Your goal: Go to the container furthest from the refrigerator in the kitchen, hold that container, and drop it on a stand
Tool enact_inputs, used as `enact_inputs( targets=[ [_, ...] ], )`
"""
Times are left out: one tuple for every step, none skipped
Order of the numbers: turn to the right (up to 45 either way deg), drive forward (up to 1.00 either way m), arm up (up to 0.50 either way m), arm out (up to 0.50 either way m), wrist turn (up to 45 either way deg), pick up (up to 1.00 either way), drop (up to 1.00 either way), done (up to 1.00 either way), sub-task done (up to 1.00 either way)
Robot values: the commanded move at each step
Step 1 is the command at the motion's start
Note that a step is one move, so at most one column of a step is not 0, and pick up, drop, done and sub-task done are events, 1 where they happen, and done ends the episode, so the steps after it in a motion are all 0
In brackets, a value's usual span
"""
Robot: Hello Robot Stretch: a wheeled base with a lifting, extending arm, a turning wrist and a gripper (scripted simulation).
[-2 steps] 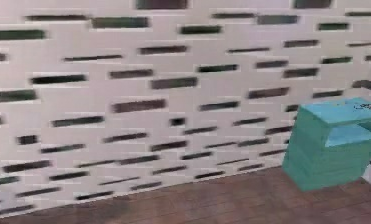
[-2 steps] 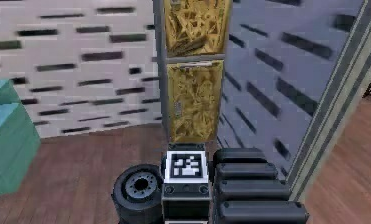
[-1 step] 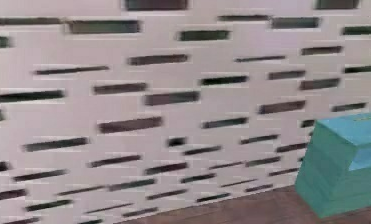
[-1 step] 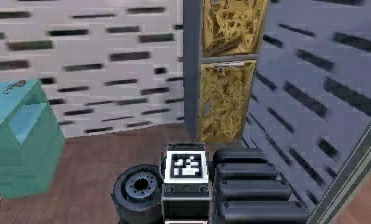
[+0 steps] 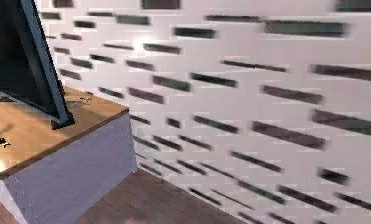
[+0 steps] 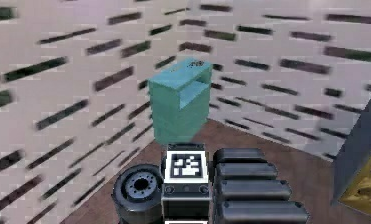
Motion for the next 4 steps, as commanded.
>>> enact_inputs(
  targets=[
    [-9.0,0.00,0.00,0.00,0.0,0.00,0.00,0.00,0.00],
    [0.0,0.35,0.00,0.00,0.0,0.00,0.00,0.00,0.00],
    [-45.0,0.00,0.00,0.00,0.0,0.00,0.00,0.00,0.00],
    [-18.0,0.00,0.00,0.00,0.0,0.00,0.00,0.00,0.00]
  ],
)
